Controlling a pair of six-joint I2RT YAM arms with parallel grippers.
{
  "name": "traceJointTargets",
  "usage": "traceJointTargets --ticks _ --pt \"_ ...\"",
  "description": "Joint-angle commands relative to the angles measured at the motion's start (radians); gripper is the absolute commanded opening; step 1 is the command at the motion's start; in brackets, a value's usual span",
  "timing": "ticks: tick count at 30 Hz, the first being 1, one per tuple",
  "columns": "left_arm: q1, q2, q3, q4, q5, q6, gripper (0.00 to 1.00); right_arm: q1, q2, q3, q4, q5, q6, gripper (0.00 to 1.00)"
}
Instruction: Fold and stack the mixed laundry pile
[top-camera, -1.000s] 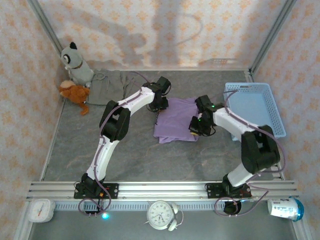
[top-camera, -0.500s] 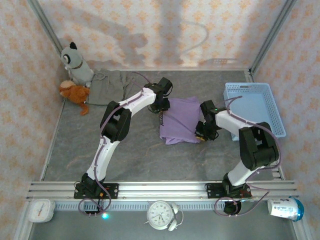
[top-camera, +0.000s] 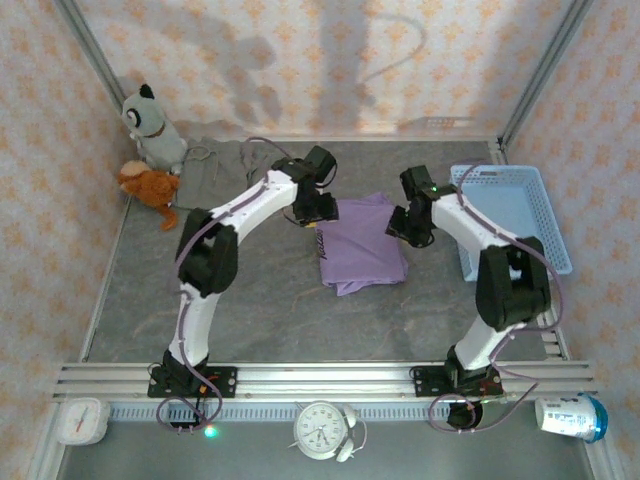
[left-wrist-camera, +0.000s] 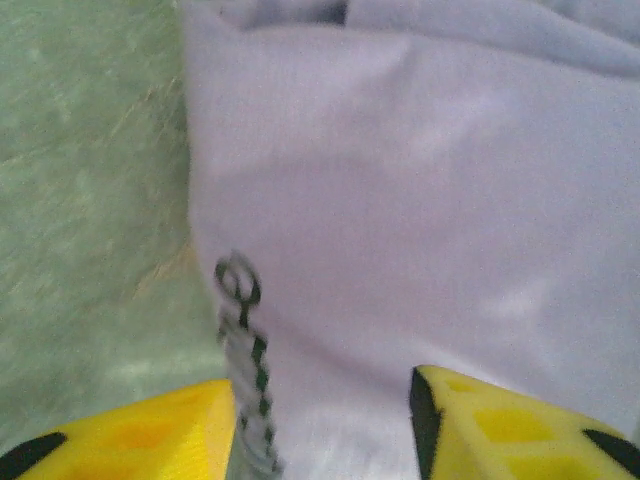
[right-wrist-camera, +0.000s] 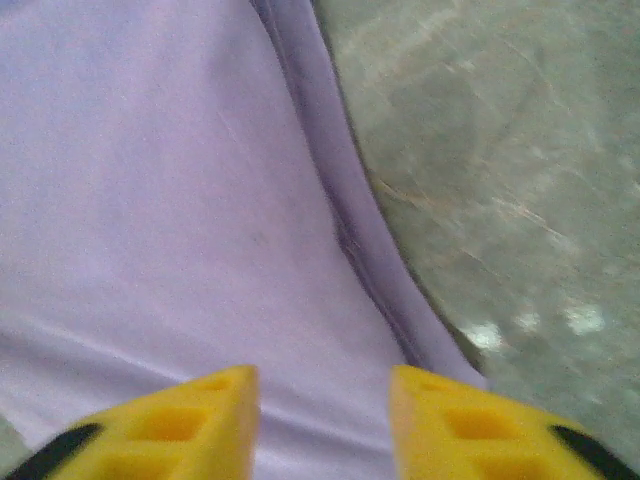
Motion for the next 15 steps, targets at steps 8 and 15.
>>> traceJointTargets --ticks 8,15 --pt "-0.22 -0.139 -0.389 0.19 0.077 -0.075 0.1 0.011 0.304 0.256 0.08 -0.107 0.051 0.12" --pt "-0.253 -0.04 -0.453 0.181 -0.007 -0.097 0.06 -0.019 0.491 0.42 0.059 -0.017 0.093 0.09"
